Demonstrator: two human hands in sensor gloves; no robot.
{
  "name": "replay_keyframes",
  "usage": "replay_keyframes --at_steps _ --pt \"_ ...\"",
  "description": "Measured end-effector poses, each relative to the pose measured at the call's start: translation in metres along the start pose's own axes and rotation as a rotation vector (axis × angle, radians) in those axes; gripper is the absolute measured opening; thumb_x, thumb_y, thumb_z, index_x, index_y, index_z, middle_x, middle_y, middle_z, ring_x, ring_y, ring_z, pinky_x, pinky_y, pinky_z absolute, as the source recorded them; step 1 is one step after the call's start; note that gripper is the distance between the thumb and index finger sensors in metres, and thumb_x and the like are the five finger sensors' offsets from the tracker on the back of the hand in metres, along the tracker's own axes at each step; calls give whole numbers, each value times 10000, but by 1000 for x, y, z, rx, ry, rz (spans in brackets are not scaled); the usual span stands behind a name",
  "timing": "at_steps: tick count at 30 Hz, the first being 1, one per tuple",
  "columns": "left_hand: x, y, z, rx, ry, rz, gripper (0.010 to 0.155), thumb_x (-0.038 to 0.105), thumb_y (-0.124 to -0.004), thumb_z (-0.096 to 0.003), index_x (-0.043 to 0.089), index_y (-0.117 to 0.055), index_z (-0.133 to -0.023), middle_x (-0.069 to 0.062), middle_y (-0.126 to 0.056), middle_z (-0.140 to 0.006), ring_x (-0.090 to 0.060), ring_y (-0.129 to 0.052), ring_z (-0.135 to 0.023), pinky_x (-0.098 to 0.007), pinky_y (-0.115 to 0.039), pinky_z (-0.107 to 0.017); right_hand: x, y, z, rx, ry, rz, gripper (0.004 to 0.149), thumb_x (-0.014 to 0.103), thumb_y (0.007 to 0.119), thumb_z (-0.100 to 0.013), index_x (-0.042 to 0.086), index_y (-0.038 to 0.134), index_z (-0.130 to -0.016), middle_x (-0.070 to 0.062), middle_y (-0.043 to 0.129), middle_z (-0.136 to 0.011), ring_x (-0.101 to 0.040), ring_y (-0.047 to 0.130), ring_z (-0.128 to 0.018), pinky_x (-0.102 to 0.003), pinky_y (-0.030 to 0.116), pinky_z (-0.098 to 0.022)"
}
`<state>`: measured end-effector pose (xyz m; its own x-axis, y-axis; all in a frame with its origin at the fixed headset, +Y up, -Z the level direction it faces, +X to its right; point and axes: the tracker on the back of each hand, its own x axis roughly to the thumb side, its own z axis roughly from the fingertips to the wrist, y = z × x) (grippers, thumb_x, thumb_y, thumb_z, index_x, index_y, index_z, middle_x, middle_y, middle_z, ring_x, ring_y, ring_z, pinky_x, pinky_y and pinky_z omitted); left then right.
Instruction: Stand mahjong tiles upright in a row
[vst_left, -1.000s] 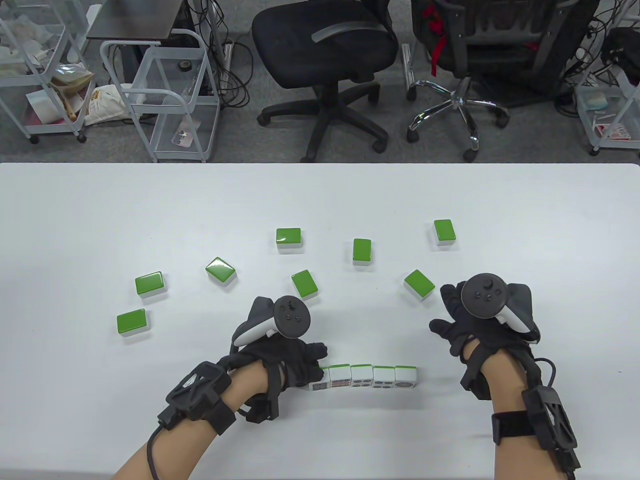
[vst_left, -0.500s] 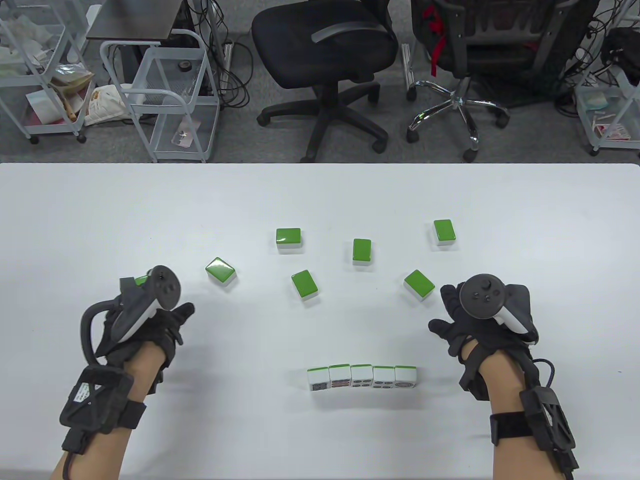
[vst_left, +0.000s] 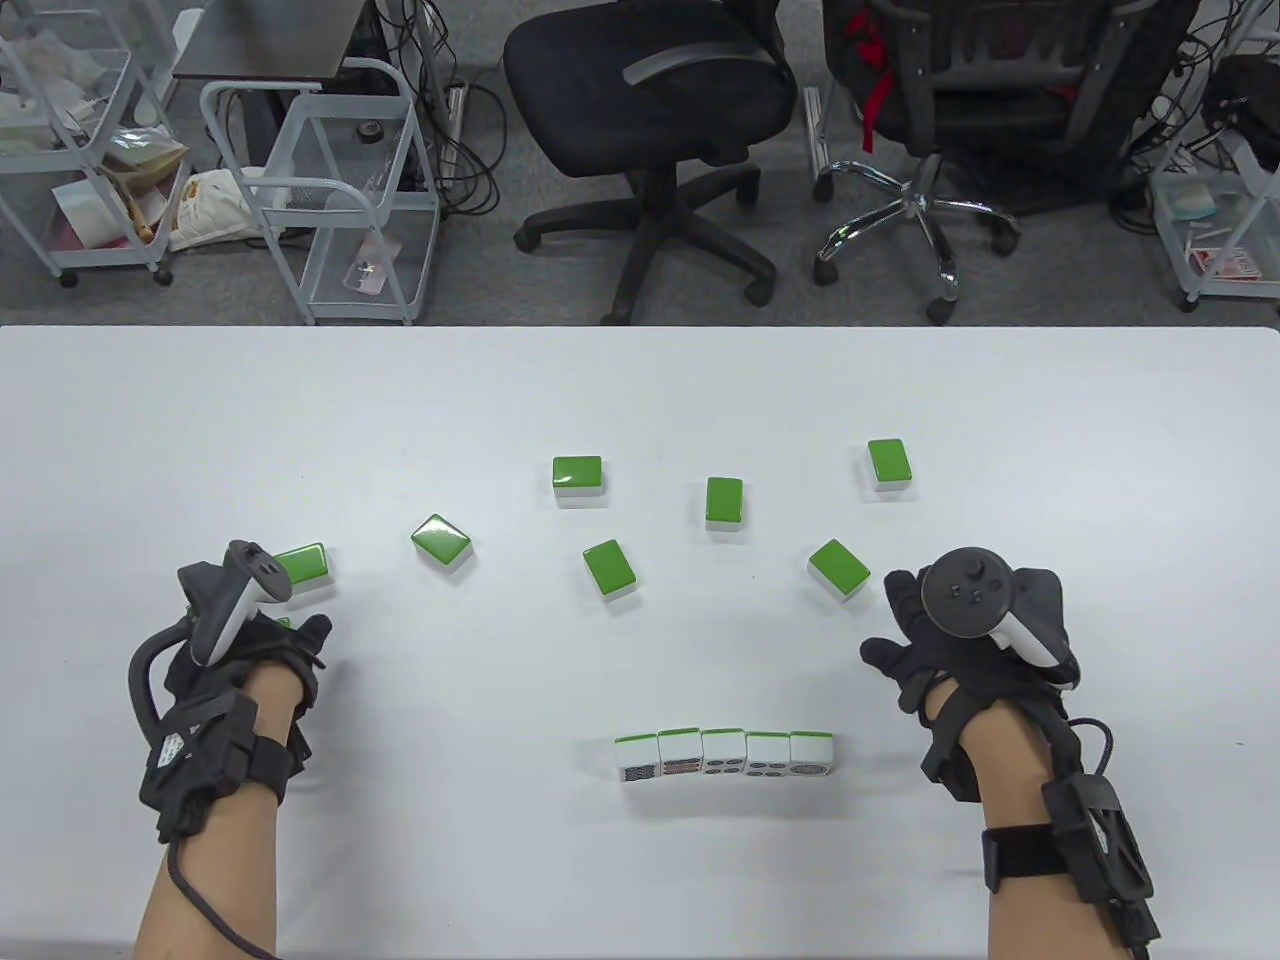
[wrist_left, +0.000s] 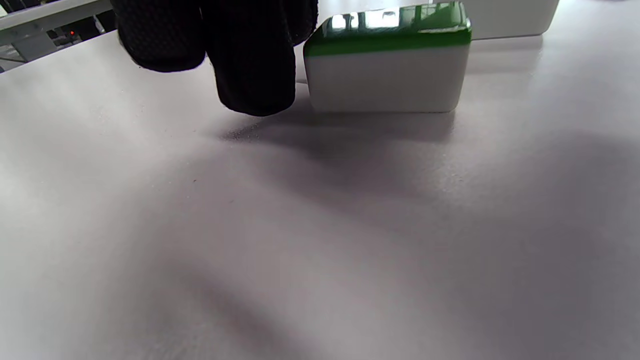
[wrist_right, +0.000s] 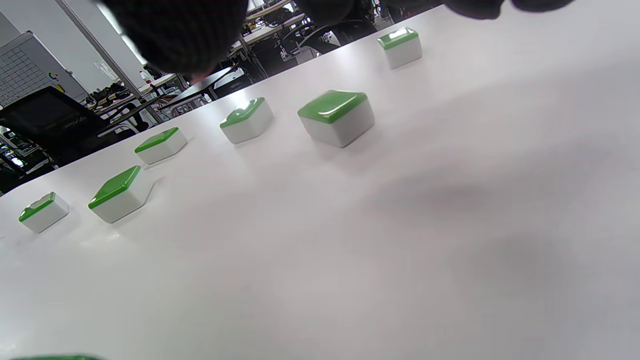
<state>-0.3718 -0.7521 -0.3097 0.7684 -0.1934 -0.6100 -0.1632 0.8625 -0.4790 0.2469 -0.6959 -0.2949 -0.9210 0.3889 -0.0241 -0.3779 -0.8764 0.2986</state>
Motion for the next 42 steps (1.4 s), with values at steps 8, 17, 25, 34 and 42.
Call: replay_keyframes --at_steps 8,17,25,34,42 --pt "8 -5 -8 96 27 -100 971 717 -714 -230 219 -346 -979 -8 -673 -1001 -165 -974 -636 -453 -789 -575 0 0 -1 13 1 8 793 453 787 -346 87 477 -977 -288 359 -1047 -635 487 -885 -706 538 -573" --pt "15 3 16 -25 -202 -96 865 507 -853 -266 177 -463 -963 -65 -723 -996 -184 -1052 -622 -448 -849 -554 1 1 -1 15 -2 12 793 448 789 -346 77 477 -974 -288 360 -1046 -635 489 -884 -705 539 -572" --pt "74 -12 105 -250 -744 -106 828 442 -869 -218 220 -554 -950 -49 -765 -1002 -152 -1116 -603 -415 -901 -545 1 1 -1 13 -6 3 808 445 792 -346 73 449 -976 -290 353 -1046 -632 489 -886 -704 539 -574" --pt "150 -49 178 -390 -1036 -132 796 440 -860 -209 244 -594 -933 -22 -789 -987 -121 -1142 -589 -382 -925 -535 1 1 0 16 -16 -11 809 444 793 -346 74 449 -976 -289 350 -1047 -637 482 -885 -705 536 -575" --pt "162 -51 189 -307 -1035 -153 727 443 -860 -207 274 -694 -894 -6 -848 -917 -103 -1182 -556 -350 -955 -513 0 0 0 23 -21 -20 809 443 794 -346 74 448 -978 -291 349 -1046 -636 480 -886 -705 534 -575"
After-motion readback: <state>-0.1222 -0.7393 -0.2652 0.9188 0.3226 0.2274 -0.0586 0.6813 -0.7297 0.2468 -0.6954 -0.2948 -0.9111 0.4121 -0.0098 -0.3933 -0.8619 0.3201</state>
